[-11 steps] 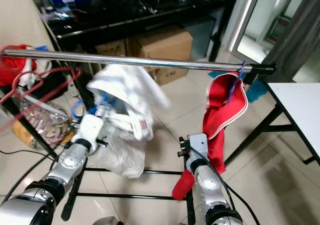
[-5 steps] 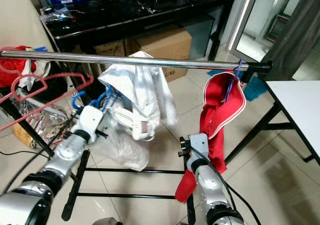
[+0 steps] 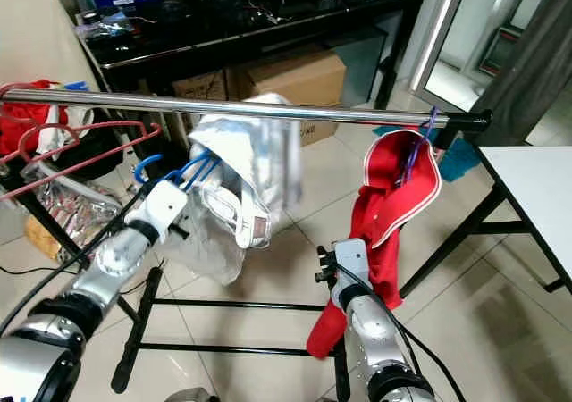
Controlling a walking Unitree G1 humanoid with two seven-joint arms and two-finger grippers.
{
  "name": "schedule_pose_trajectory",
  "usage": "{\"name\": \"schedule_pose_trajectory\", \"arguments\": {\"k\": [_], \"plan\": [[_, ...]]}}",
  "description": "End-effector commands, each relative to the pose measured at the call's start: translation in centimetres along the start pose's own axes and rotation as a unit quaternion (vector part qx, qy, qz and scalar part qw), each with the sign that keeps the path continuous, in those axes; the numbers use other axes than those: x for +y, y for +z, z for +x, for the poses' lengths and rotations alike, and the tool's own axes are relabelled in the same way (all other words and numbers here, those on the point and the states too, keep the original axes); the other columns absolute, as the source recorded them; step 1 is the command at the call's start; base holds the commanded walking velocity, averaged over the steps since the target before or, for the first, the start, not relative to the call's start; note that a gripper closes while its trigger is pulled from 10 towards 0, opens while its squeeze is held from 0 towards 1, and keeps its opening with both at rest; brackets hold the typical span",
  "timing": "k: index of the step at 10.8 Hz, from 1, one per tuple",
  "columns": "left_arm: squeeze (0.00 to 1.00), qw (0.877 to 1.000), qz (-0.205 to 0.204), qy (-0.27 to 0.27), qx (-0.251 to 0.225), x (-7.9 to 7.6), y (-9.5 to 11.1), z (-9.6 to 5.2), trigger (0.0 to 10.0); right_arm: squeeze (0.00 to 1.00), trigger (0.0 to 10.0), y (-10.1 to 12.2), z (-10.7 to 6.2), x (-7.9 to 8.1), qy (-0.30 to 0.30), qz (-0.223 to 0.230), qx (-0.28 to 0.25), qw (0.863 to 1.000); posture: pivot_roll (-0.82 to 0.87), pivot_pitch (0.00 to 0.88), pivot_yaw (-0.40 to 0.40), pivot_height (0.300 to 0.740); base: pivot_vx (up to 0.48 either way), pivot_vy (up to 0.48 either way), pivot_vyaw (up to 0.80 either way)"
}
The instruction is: Hang hanger
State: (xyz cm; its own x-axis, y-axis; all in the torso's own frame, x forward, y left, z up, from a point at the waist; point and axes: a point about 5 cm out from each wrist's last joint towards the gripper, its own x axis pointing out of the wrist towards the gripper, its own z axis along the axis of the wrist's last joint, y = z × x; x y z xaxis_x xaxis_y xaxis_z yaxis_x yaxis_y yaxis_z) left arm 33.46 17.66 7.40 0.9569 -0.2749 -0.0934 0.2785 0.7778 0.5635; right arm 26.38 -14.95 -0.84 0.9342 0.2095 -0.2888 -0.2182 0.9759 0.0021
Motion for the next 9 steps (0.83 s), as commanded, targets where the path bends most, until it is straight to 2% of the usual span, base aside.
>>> {"name": "schedule_pose_trajectory", "arguments": {"k": [1, 4, 9], "plan": [[0.00, 0.998, 0.008, 0.025, -0.052, 1.5, 2.1, 0.9, 10.0, 0.00, 10.0, 0.3, 0.1, -0.1, 0.003, -0.005, -0.007, 1.000, 0.07, 0.000, 0.002, 0.740, 0.000, 0.000, 0.00], [0.00, 0.996, 0.019, 0.049, -0.075, 3.2, 3.0, 1.0, 10.0, 0.00, 10.0, 0.3, 0.0, 0.1, 0.018, -0.026, -0.005, 0.999, 0.07, 0.000, -0.004, 0.740, 0.000, 0.000, 0.00], [0.00, 0.990, -0.008, 0.092, -0.106, 6.1, 4.8, 1.3, 10.0, 0.00, 10.0, 0.1, 0.0, 0.0, 0.023, -0.047, 0.004, 0.999, 0.08, 0.000, -0.010, 0.740, 0.000, 0.000, 0.00]]}}
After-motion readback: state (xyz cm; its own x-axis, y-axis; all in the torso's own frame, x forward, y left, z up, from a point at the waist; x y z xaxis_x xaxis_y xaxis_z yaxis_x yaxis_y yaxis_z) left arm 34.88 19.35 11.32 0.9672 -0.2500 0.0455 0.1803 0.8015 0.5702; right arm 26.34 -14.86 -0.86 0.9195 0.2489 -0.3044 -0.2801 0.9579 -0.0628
